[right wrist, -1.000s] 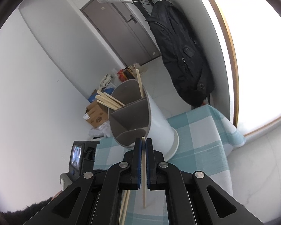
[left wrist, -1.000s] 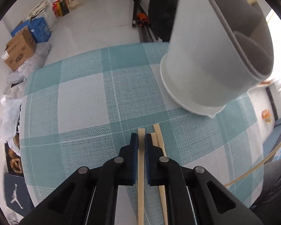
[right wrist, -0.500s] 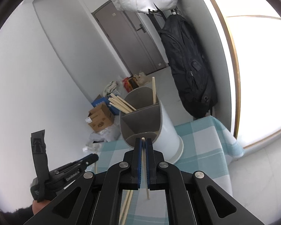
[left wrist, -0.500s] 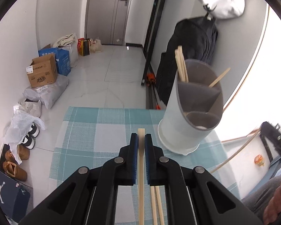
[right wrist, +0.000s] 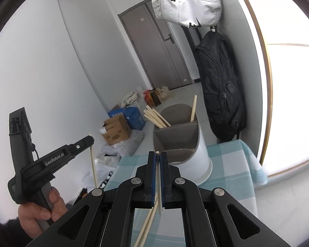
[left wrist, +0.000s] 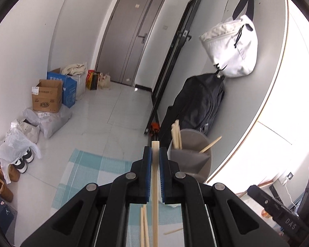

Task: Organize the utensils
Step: 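Carry the chopsticks in both grippers up over the white holder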

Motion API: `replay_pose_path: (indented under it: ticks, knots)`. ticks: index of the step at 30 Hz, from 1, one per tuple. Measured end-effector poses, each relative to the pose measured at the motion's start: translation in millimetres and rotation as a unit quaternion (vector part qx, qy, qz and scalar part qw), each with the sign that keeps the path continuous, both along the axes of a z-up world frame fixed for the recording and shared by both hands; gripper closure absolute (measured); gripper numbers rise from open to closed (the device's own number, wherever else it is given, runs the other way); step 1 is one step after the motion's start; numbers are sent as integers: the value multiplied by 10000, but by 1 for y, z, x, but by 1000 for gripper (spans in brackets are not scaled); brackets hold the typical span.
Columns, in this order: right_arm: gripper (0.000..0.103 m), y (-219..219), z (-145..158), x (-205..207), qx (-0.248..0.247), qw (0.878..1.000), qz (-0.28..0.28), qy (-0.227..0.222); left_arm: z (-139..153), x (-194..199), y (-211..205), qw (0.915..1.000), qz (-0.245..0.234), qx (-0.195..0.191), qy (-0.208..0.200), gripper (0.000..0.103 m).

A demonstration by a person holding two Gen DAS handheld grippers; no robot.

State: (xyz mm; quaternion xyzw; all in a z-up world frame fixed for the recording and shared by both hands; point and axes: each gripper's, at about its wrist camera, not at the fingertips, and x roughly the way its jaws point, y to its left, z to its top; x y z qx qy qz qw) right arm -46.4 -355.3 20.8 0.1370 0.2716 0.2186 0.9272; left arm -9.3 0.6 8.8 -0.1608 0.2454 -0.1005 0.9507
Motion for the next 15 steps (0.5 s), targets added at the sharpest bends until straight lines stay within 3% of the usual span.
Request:
replay_pose_path:
  ticks: [8, 15]
  knots:
    - [100, -10, 43, 12, -33, 10000, -35, -36, 40, 20, -13, 9993, -79, -165, -319, 100]
    - [100, -18, 95, 48, -38, 9999, -69, -123, 81, 49, -25, 9975, -197, -267, -622, 100]
